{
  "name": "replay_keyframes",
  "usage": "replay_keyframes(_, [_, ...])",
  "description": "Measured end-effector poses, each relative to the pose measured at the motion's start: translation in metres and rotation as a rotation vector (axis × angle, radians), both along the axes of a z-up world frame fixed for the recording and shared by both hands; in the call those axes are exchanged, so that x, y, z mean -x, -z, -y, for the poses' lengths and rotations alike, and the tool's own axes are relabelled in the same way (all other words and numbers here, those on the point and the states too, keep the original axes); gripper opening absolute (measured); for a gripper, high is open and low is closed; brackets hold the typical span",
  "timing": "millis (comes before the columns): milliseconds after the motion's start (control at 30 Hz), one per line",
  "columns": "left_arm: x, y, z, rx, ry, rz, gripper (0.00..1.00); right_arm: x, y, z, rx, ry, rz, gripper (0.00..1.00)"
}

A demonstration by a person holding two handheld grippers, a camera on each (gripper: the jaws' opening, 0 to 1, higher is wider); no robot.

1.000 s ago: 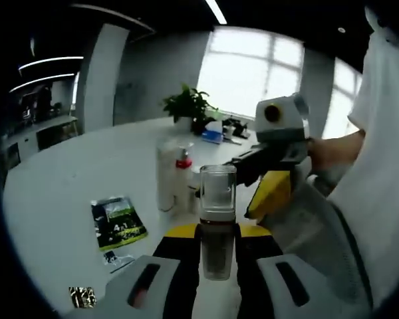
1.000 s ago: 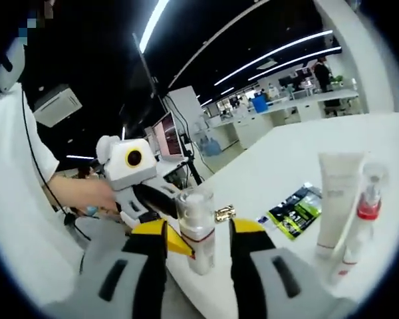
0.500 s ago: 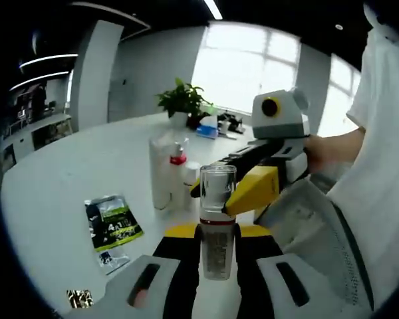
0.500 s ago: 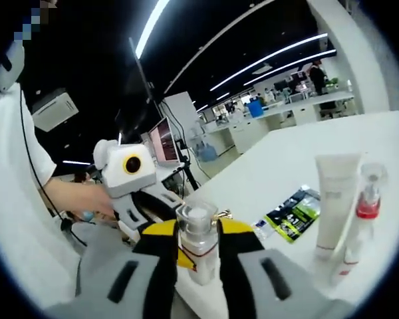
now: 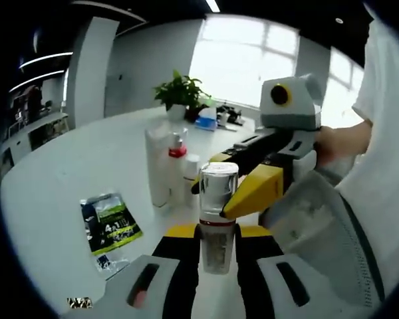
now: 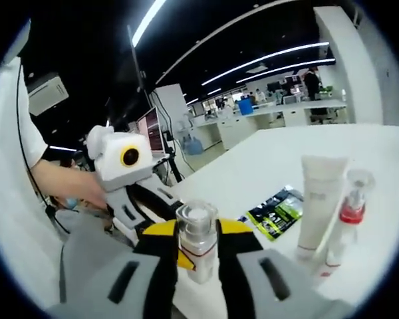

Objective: Arrange the skincare products in the storage area until every visible bottle or jar stands upright without overlapping.

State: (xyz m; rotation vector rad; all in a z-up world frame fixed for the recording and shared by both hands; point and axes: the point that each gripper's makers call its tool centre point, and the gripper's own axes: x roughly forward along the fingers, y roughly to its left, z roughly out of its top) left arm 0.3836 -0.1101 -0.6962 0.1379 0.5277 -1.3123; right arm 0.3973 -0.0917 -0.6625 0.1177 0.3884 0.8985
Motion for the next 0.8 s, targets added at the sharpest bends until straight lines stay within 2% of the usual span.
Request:
replay_keyframes(333, [-0.002, 0.025, 0.004, -0.081, 0.047, 0.006, 0.17, -0.004, 0.007, 0.010, 0.023, 0.043, -0.007, 0.21])
replay_keyframes(533, [-0.005, 0.039, 0.007, -0.134, 0.073, 0.022, 0.17, -0.008, 0.010, 0.014, 0.081, 0.058, 0.011, 0.21])
replay_keyframes(700, [-0.009, 0.046, 0.013, -0.139, 0.078, 0.012, 0.17, -0.009, 0.016, 0.016, 0.133, 0.066, 0.017, 0.22])
replay_keyframes(800, [-0.011, 0.052, 0.016, -0.157, 0.087, 0.025, 0.17, -0.010, 0.020, 0.018, 0.162, 0.068, 0.022, 0.22])
